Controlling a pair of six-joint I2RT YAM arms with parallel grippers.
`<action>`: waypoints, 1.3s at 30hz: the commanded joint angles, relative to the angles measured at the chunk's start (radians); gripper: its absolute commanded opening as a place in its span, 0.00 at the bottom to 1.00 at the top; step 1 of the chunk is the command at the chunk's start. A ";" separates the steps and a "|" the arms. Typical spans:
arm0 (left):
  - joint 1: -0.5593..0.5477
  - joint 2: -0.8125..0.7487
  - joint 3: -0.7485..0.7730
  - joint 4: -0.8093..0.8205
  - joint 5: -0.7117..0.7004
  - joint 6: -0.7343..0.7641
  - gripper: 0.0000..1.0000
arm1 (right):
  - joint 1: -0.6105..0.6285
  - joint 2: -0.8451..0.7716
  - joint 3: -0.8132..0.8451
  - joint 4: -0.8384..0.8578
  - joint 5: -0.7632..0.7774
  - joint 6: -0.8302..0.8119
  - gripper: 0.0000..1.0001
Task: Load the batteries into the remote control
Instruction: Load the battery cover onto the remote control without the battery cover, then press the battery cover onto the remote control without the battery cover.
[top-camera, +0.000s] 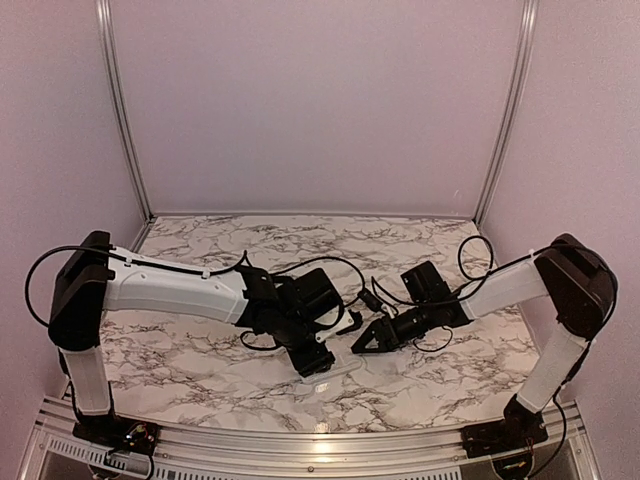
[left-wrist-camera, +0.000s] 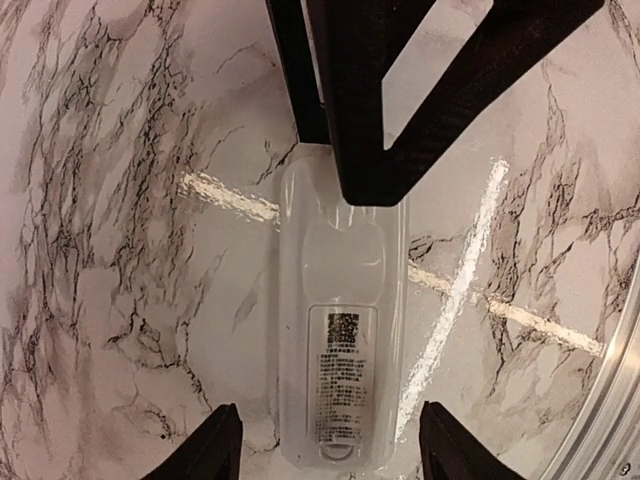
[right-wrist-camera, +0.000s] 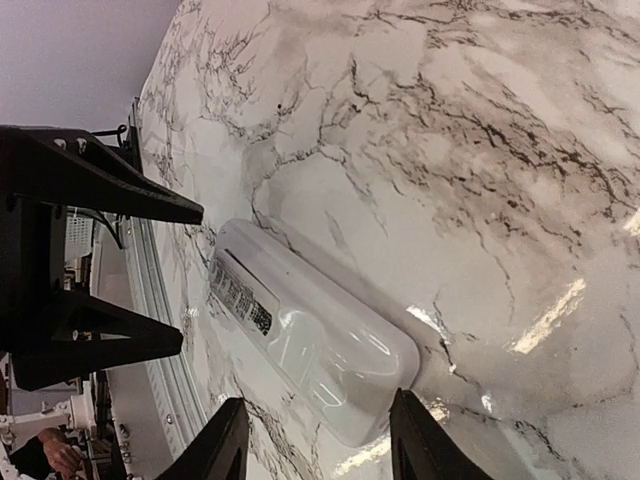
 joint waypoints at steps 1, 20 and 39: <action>0.024 -0.130 -0.057 0.054 -0.004 -0.047 0.68 | -0.006 -0.071 0.034 -0.024 0.048 -0.014 0.49; 0.195 -0.491 -0.572 0.465 -0.087 -0.457 0.99 | 0.197 -0.082 0.155 0.005 0.033 0.071 0.50; 0.198 -0.479 -0.645 0.570 -0.100 -0.576 0.99 | 0.284 0.085 0.210 0.036 0.030 0.097 0.48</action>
